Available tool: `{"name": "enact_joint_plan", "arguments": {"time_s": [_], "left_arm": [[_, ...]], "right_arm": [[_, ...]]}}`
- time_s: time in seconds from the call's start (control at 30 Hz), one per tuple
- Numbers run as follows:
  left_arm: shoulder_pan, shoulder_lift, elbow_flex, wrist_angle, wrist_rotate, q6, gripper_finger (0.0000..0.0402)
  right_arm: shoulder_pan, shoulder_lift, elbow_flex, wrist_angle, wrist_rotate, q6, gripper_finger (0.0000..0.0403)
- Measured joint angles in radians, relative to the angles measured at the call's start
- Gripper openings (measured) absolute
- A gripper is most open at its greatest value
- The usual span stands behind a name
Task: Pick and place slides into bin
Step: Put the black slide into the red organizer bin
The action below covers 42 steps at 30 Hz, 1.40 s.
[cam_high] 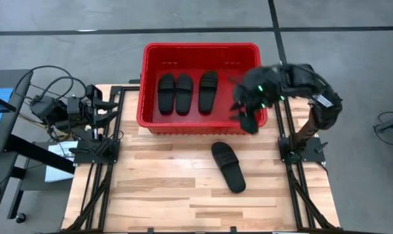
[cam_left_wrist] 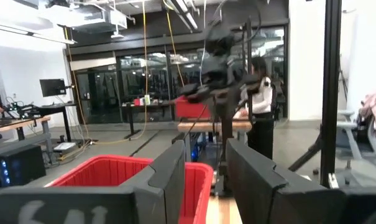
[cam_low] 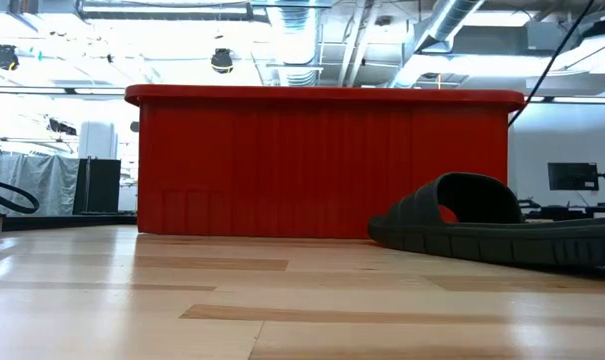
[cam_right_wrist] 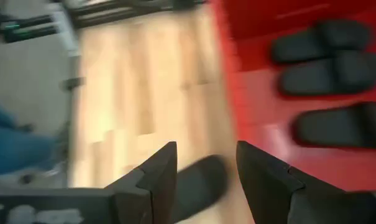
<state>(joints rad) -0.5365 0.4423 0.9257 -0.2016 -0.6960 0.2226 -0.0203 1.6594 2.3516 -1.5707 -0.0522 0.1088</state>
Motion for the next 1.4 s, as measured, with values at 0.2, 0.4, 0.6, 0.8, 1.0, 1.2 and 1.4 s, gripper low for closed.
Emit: {"name": "enact_joint_plan", "arguments": {"time_s": [0.2,0.4,0.6,0.8,1.0,1.2,1.4], "left_arm": [[0.000,0.000,0.000,-0.027,0.000,-0.056,0.0108],[0.000,0.000,0.000,-0.019,0.000,-0.148,0.0108],[0.000,0.000,0.000,-0.017,0.001,-0.184,0.0108],[0.000,0.000,0.000,-0.016,0.001,-0.216,0.0108],[0.000,0.000,0.000,-0.016,0.037,-0.227,0.0108],[0.000,0.000,0.000,-0.016,0.062,-0.252,0.0108],[0.000,0.000,0.000,-0.016,0.062,-0.254,0.0108]], "right_arm": [[0.233,0.015,0.000,0.000,0.040,0.190,0.0157],[0.440,0.077,-0.001,0.000,0.212,0.298,0.0161],[0.596,0.128,-0.001,0.000,0.367,0.311,0.0162],[0.672,0.124,-0.115,0.001,0.393,0.312,0.0162],[0.694,0.037,-0.408,-0.001,0.394,0.383,0.0162],[0.695,-0.014,-0.688,0.003,0.370,0.478,0.0162],[0.707,-0.004,-0.824,0.141,0.364,0.512,0.0162]]}}
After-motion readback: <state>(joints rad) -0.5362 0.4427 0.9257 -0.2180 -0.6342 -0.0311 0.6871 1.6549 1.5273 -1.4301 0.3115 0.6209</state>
